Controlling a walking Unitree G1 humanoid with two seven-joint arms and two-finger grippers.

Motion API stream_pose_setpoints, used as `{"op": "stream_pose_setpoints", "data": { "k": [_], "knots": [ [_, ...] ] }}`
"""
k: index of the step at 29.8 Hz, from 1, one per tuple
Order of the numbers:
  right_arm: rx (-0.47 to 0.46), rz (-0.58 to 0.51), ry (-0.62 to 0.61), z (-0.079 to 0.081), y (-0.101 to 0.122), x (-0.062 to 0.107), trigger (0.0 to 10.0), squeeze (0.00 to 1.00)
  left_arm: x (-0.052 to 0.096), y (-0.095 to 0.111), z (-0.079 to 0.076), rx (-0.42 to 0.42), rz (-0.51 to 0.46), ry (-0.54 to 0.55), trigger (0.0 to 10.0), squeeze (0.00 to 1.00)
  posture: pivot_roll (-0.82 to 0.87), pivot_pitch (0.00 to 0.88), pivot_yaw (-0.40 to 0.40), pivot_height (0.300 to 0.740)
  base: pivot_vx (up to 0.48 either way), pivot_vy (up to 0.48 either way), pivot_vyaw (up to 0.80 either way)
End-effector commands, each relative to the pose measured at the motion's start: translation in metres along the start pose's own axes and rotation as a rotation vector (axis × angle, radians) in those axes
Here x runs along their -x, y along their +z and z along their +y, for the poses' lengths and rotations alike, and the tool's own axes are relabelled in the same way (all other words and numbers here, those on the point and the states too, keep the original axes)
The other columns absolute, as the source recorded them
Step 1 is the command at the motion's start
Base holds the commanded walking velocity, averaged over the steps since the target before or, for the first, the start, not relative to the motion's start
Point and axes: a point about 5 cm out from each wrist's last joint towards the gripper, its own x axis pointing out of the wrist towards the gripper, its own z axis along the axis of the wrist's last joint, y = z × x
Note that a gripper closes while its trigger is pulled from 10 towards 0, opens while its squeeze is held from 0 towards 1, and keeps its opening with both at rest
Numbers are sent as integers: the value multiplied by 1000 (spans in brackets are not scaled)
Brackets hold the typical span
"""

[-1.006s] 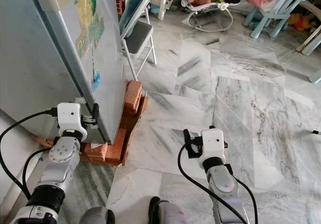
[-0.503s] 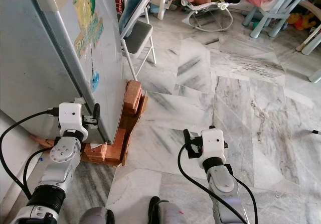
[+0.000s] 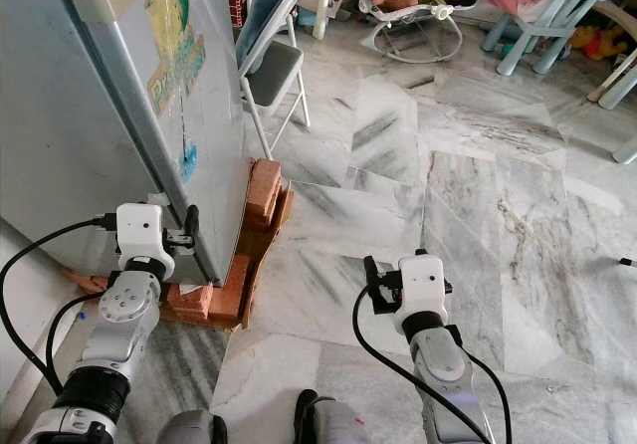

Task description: Restocking fridge

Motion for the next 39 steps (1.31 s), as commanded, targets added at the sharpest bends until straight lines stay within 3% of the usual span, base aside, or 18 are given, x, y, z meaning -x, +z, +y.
{"op": "stream_pose_setpoints", "data": {
  "k": [1, 16, 17, 18, 19, 21, 25, 29, 39],
  "knots": [
    [5, 6, -9, -3, 0, 2, 10000, 0, 0, 2, -2, -6, -3, -15, 10000, 0, 85, 148, -77, 740, 0, 0, 0],
    [5, 6, -9, -3, 0, 2, 10000, 0, 0, 2, -2, -6, -3, -15, 10000, 0, 85, 148, -77, 740, 0, 0, 0],
    [11, 13, -10, -3, 0, 2, 10000, 0, 3, 0, -2, -6, 3, -15, 10000, 0, 0, 0, 0, 740, 0, 0, 0],
    [11, 13, -10, -3, 0, 2, 10000, 0, 3, 0, -2, -6, 3, -15, 10000, 0, 0, 0, 0, 740, 0, 0, 0],
    [-86, 22, 64, 4, 0, 3, 10000, 0, 1, 7, -14, 0, -31, -46, 10000, 0, 87, 148, -82, 740, 0, 0, 0],
    [-126, 22, 96, 6, 1, 4, 10000, 0, -4, 13, -21, -1, -56, -62, 10000, 0, 85, 147, -83, 740, 0, 0, 0],
    [-50, 23, 59, 3, 1, 3, 10000, 0, -14, 22, -20, 2, -74, -51, 10000, 0, 74, 147, -80, 740, 0, 0, 0],
    [-76, -1, 47, 4, 2, 6, 10000, 0, -25, 32, -14, 13, -91, -27, 10000, 0, 71, 148, -79, 740, 0, 0, 0],
    [-74, -4, 47, 4, 3, 6, 10000, 0, -43, 51, -24, 43, -122, -74, 10000, 0, 64, 148, -77, 740, 0, 0, 0]
  ]
}}
